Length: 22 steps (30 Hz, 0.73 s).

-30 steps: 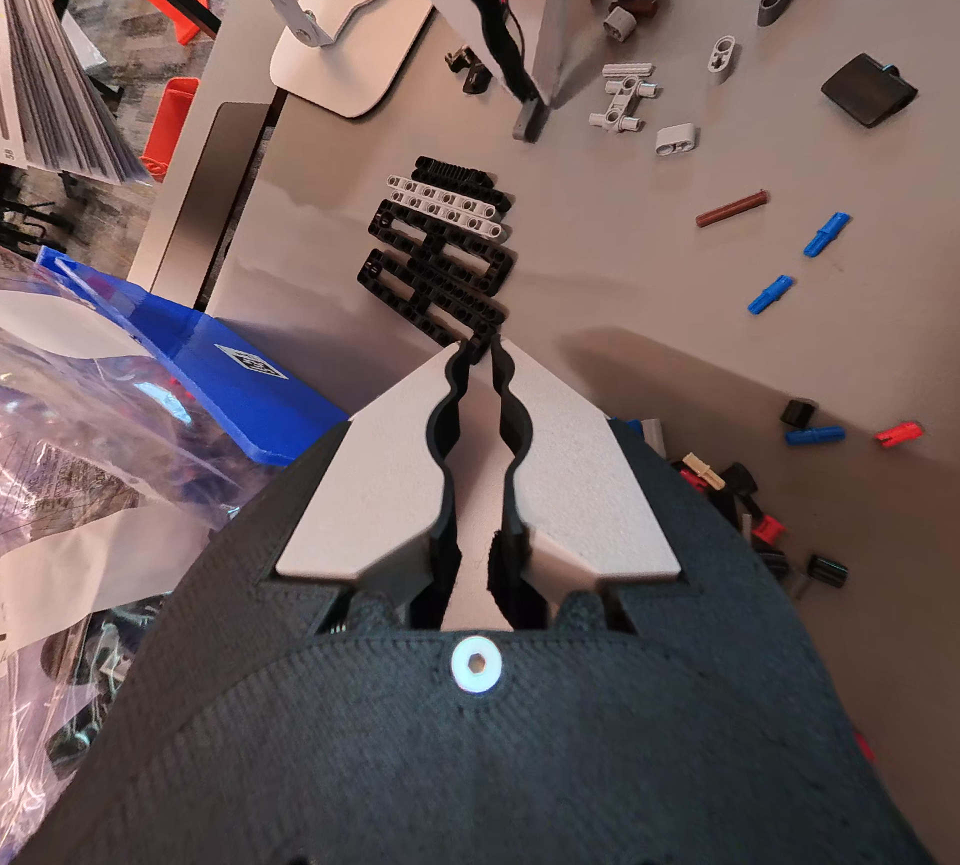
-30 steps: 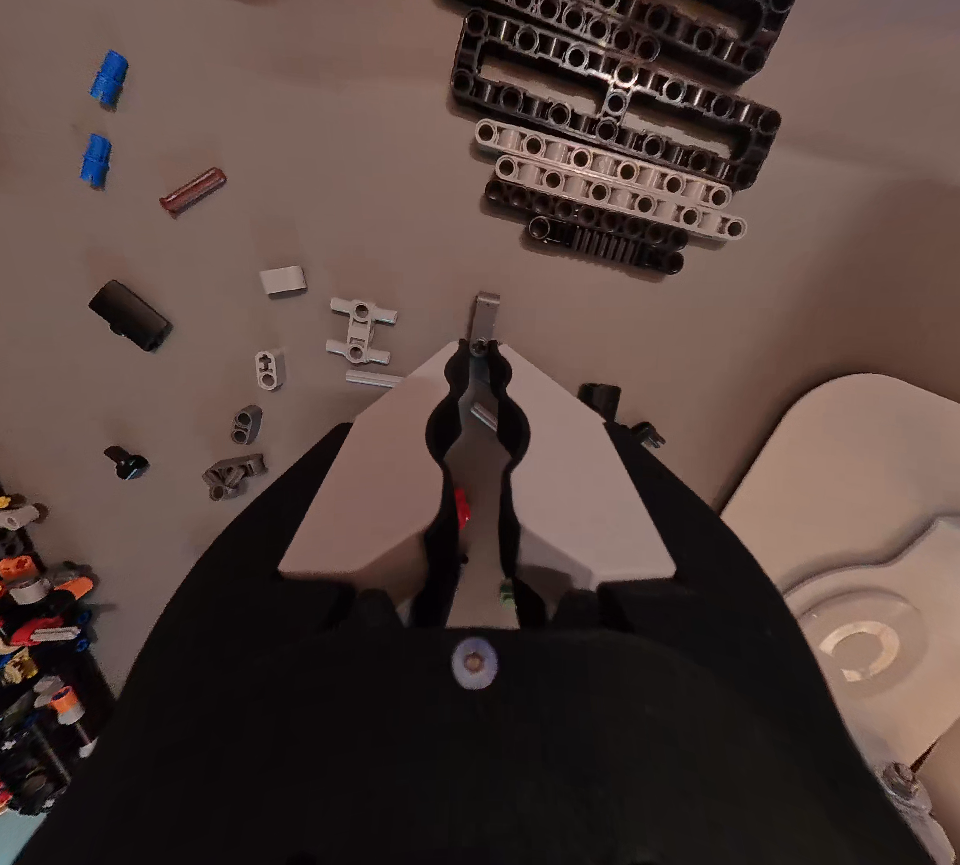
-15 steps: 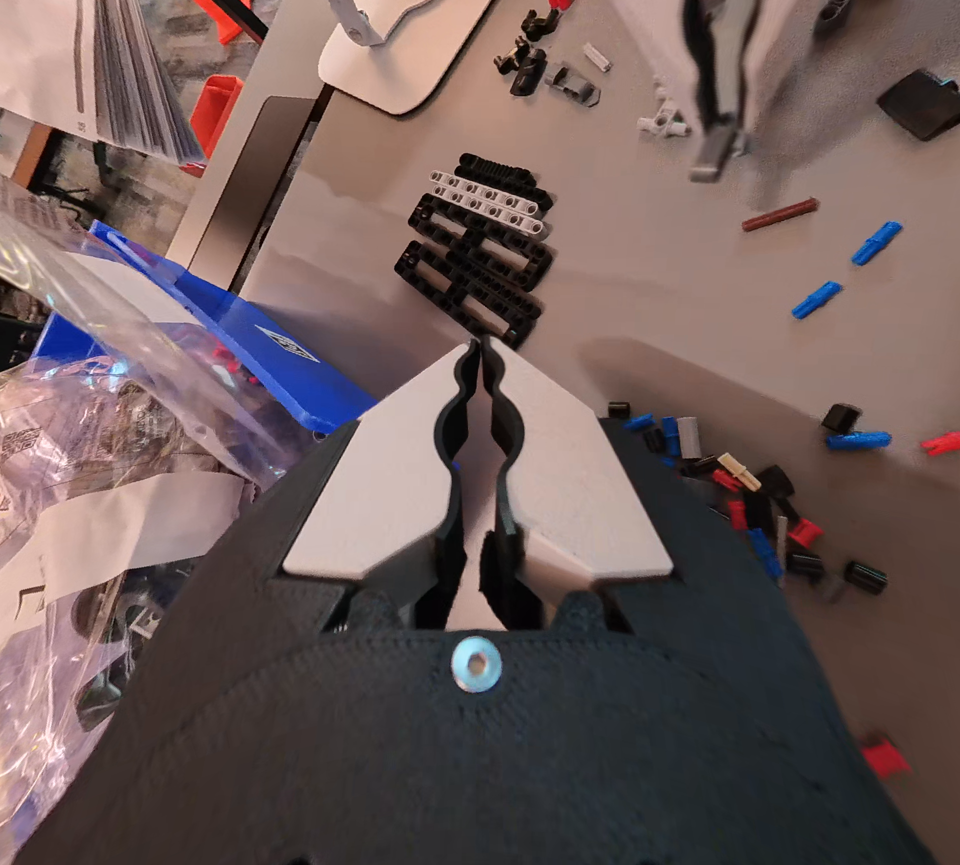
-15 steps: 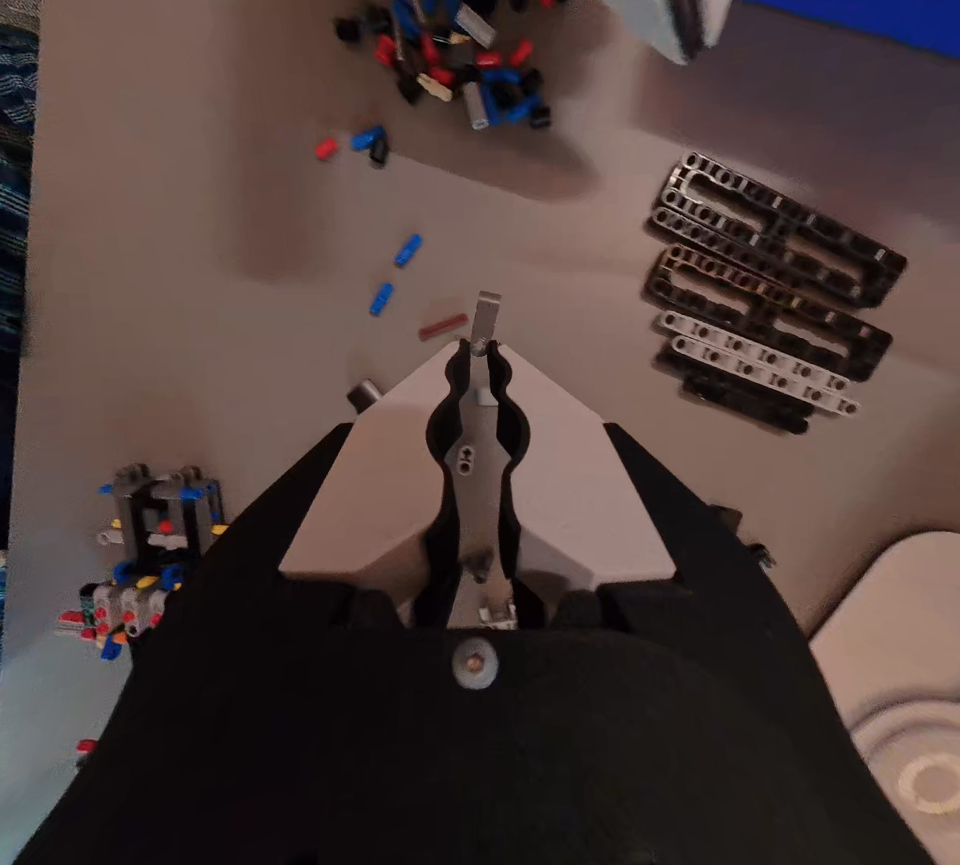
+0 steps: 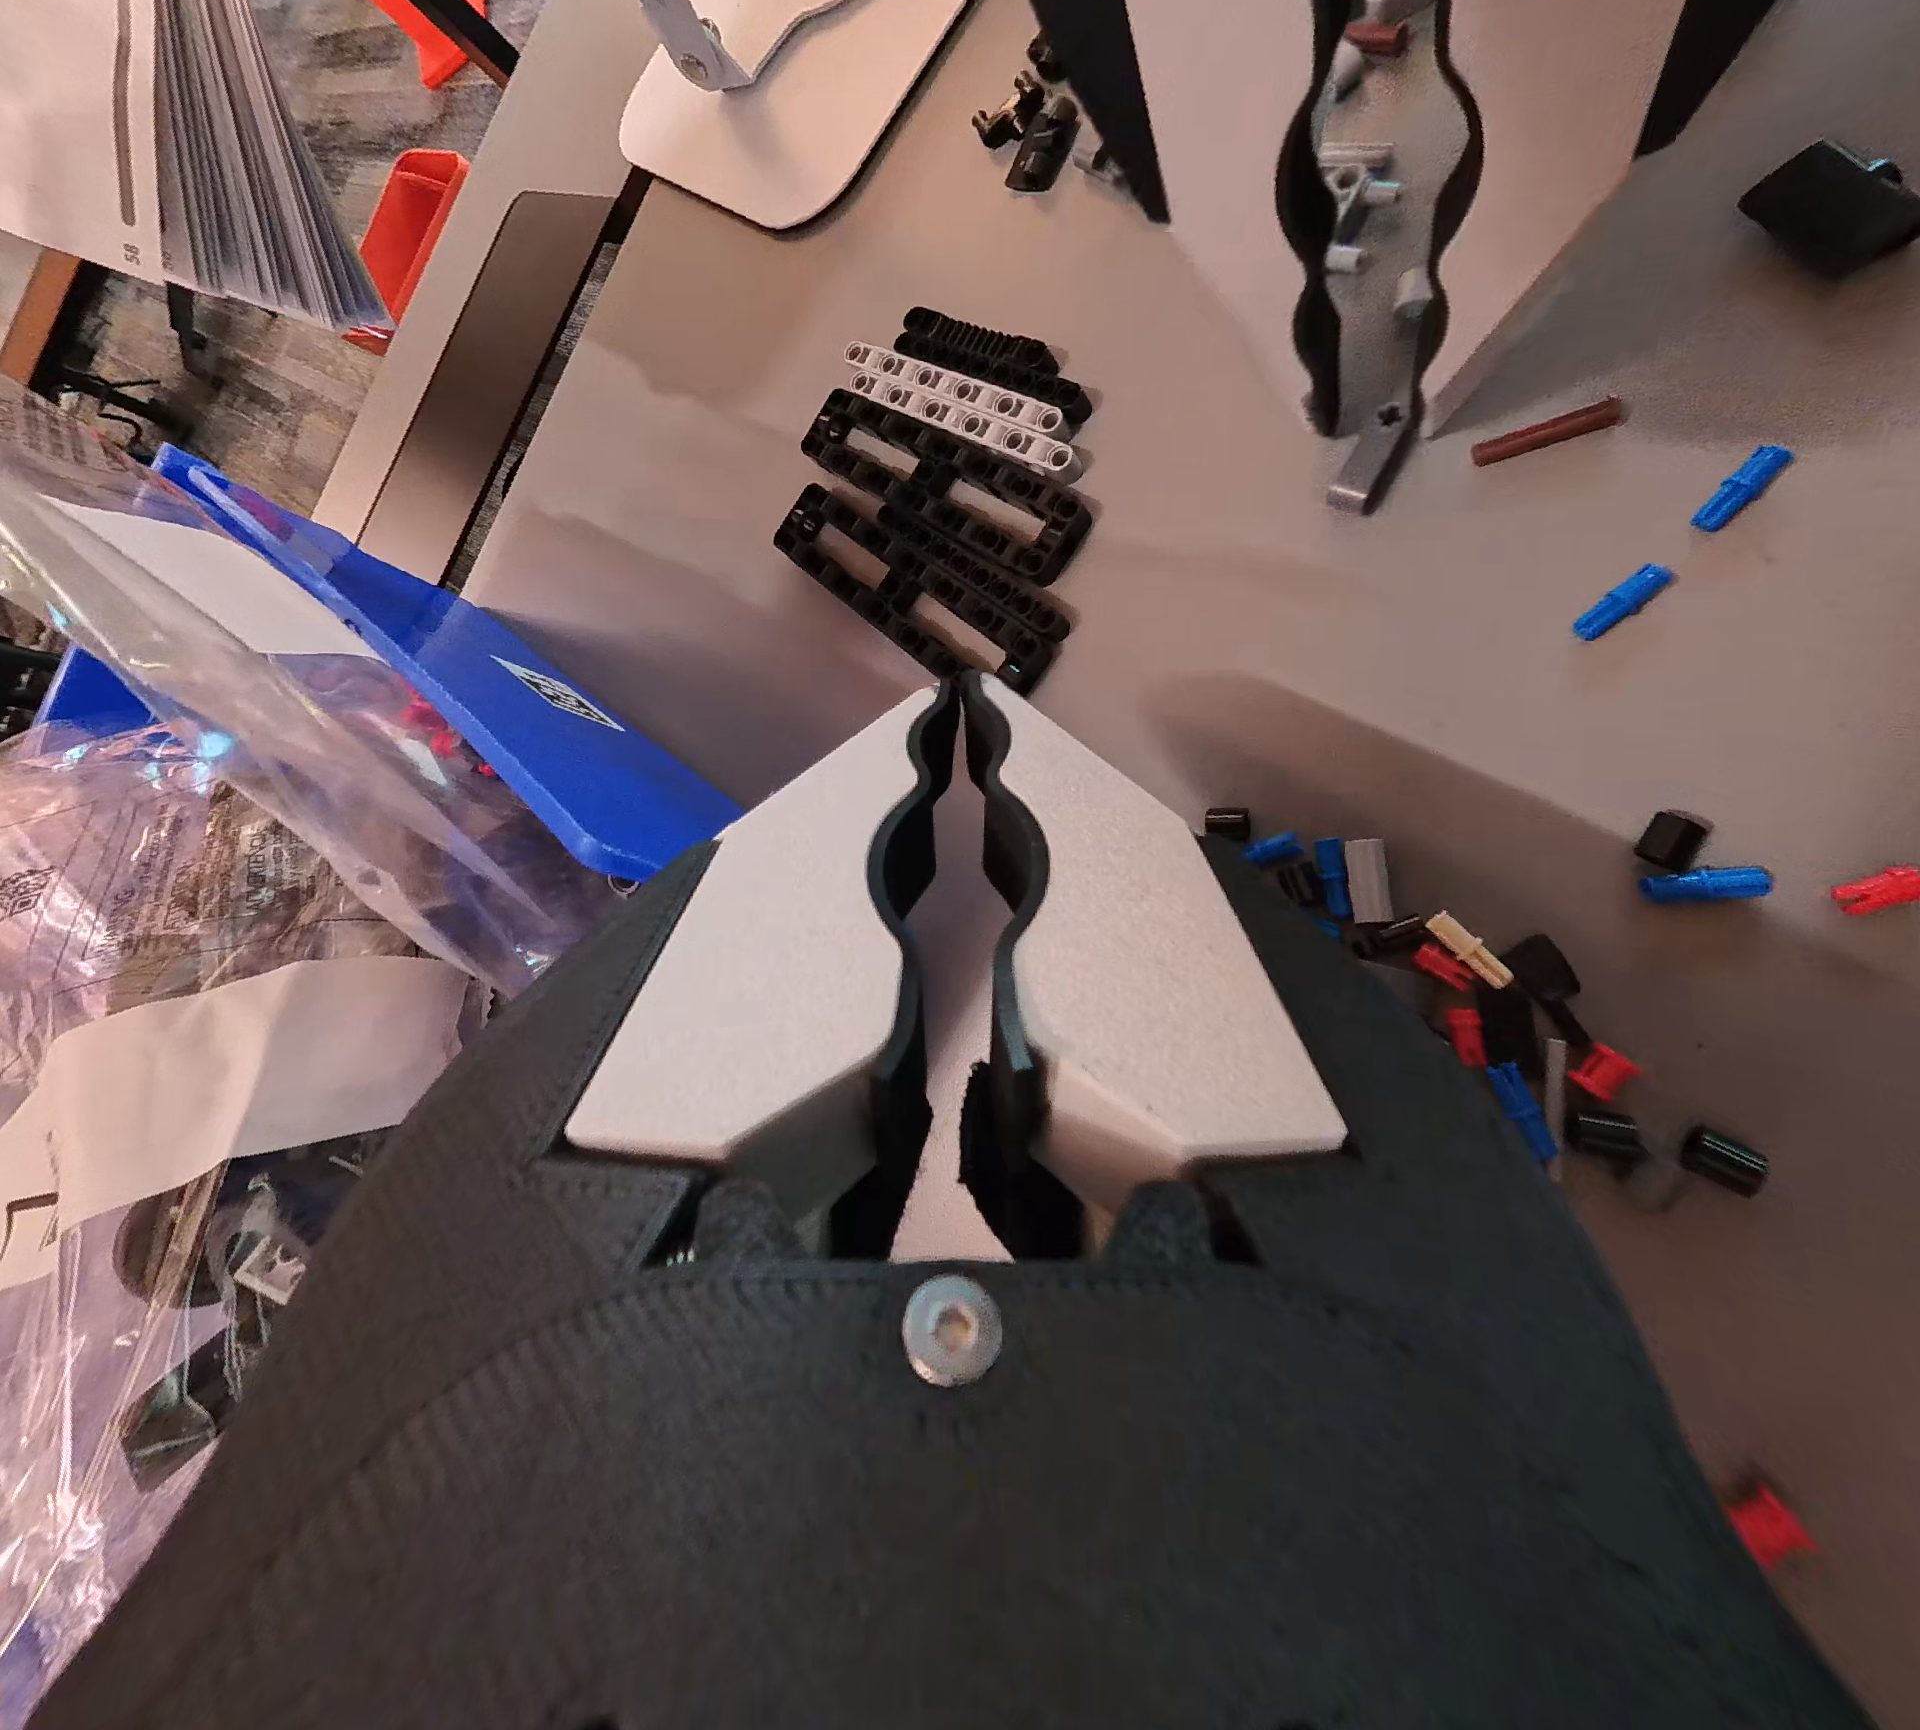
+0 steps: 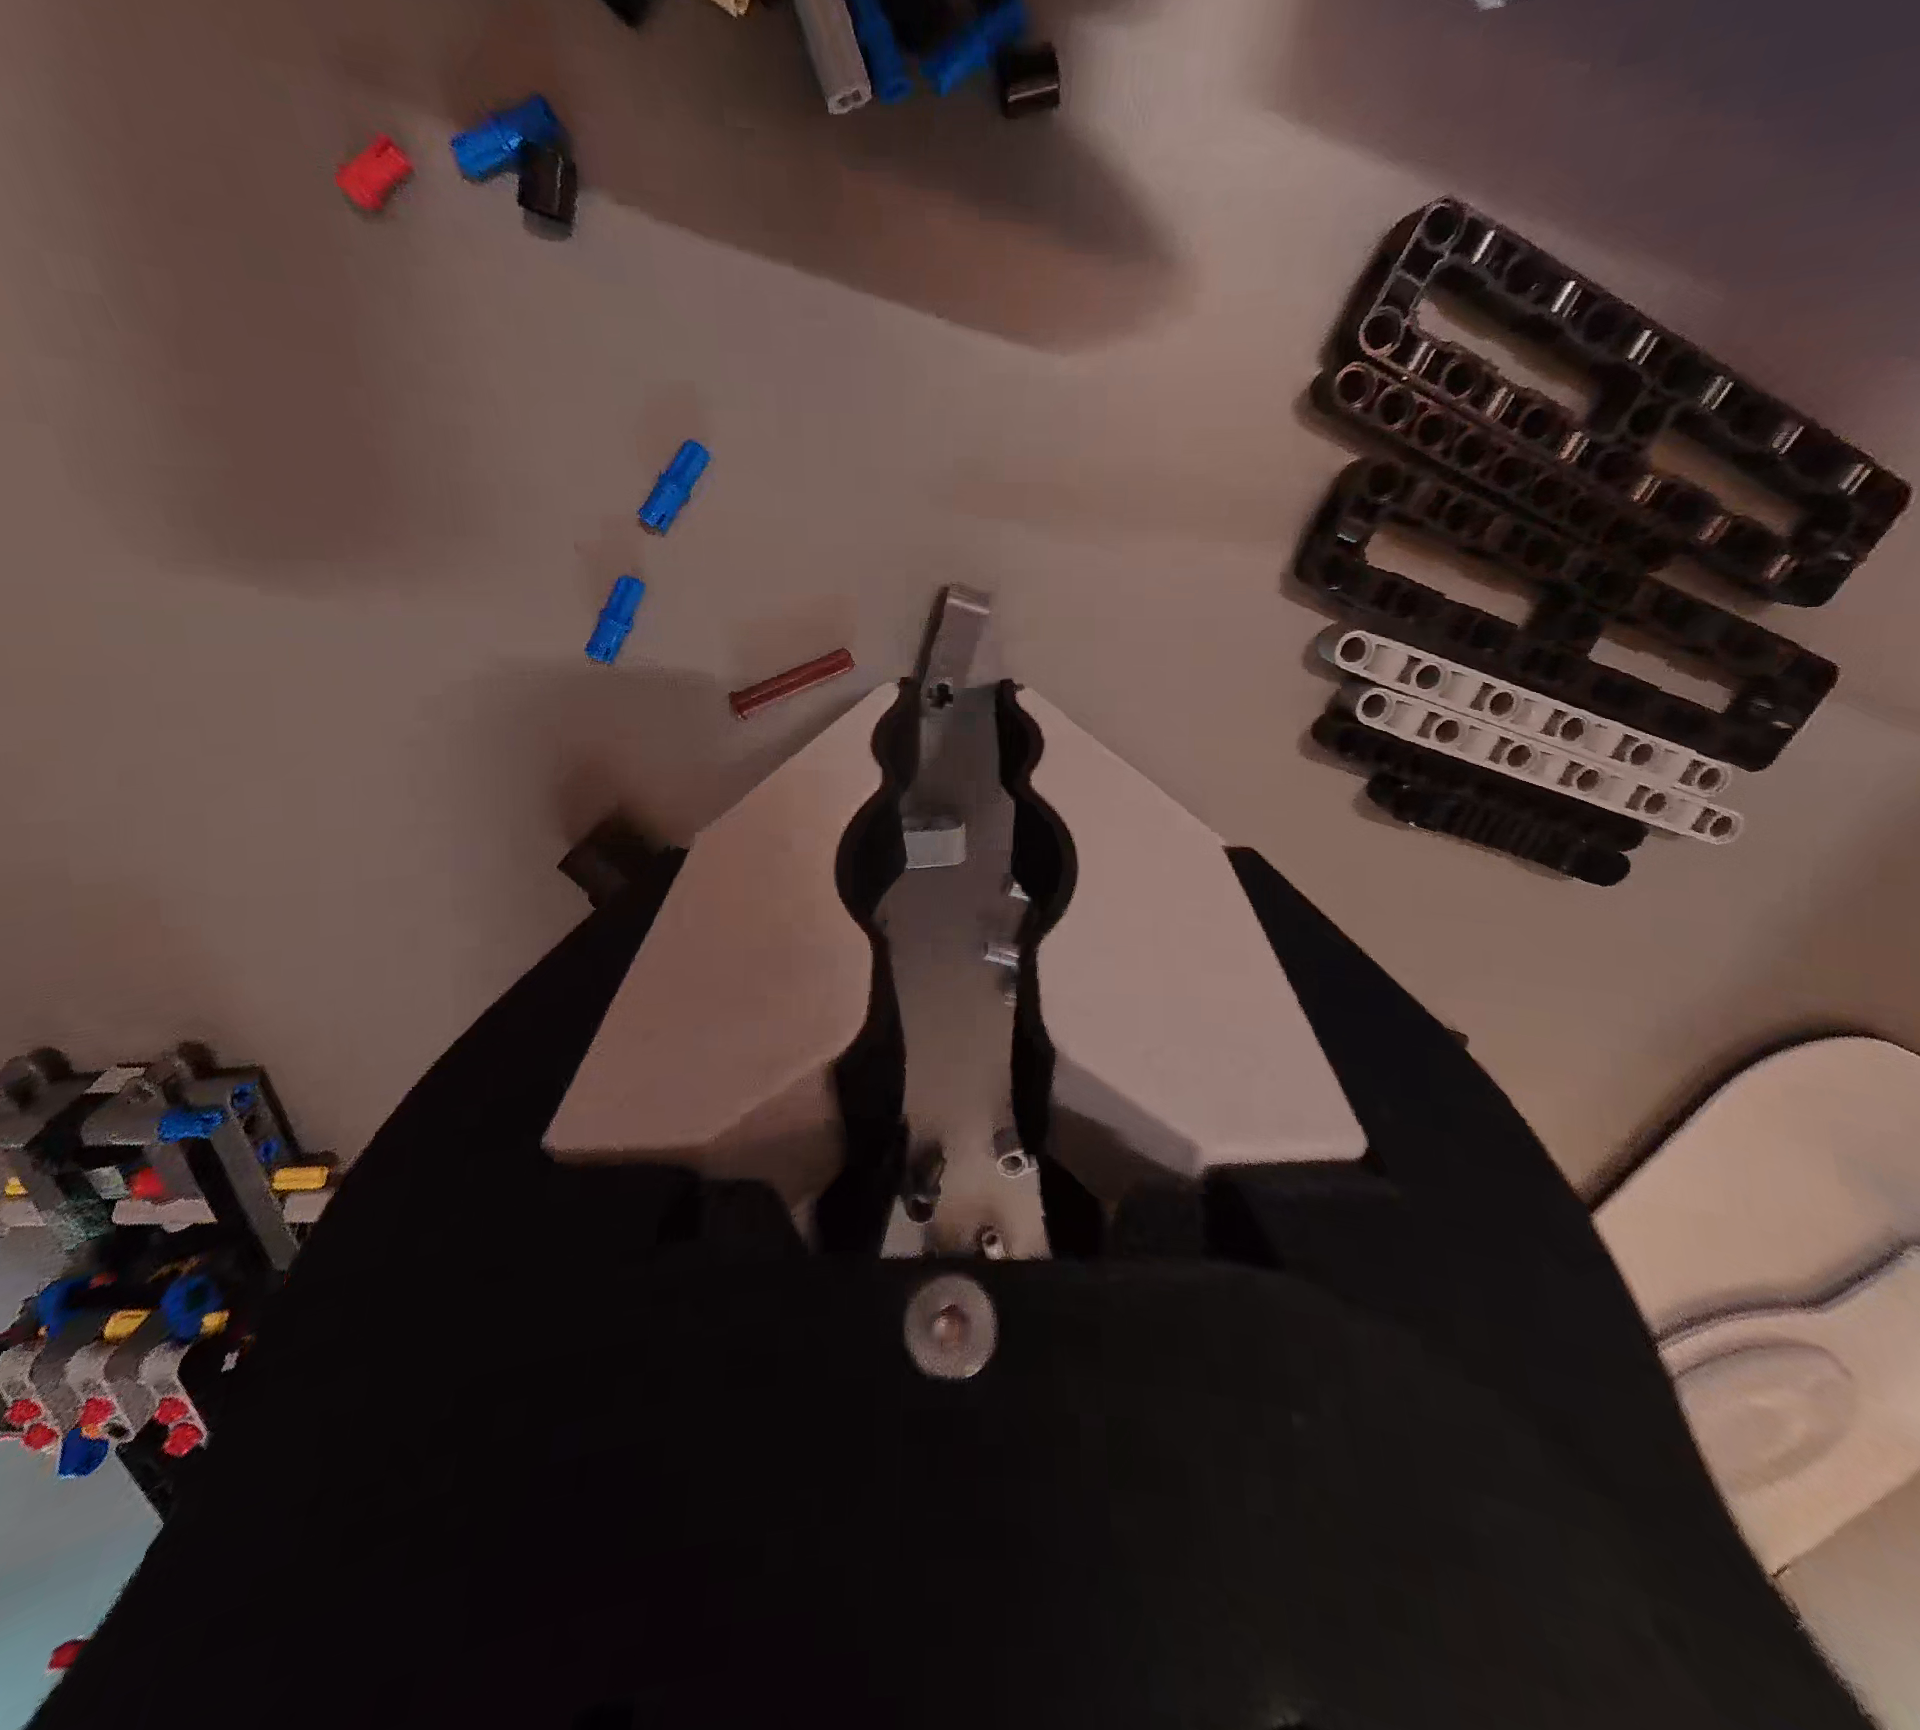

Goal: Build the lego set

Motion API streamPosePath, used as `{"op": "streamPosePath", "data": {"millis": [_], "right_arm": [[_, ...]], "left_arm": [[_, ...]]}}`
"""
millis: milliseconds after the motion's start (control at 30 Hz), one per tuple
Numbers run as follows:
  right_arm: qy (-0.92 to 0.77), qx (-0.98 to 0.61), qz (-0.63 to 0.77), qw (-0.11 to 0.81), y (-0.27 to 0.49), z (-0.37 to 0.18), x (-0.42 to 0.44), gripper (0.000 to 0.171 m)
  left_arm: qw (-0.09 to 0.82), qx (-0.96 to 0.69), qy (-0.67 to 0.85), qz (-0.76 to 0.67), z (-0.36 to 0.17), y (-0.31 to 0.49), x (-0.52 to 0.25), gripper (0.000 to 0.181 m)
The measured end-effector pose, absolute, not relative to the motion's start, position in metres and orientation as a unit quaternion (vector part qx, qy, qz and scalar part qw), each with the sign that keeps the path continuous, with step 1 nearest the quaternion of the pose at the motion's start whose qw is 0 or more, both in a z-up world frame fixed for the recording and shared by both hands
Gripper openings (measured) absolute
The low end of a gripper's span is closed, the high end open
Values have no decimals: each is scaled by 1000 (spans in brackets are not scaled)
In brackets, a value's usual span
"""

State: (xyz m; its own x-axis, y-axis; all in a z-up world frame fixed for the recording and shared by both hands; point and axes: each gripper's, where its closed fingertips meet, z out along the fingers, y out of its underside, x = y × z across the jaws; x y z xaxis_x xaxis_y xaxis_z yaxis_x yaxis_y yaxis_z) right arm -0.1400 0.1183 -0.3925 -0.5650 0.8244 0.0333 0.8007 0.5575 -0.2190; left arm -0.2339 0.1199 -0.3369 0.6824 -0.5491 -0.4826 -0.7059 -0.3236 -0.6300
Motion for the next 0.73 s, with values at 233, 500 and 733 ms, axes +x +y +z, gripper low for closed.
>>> {"op": "streamPosePath", "data": {"millis": [233,500,733], "right_arm": [[-866,-480,127,65,117,-373,-131,15],[-837,-527,143,20,92,-392,-122,12],[-838,-525,146,35,84,-393,-126,0]], "left_arm": [[432,-808,390,91,-336,119,-233,0],[431,-810,388,91,-337,120,-234,0],[432,-808,389,93,-336,119,-234,0]]}}
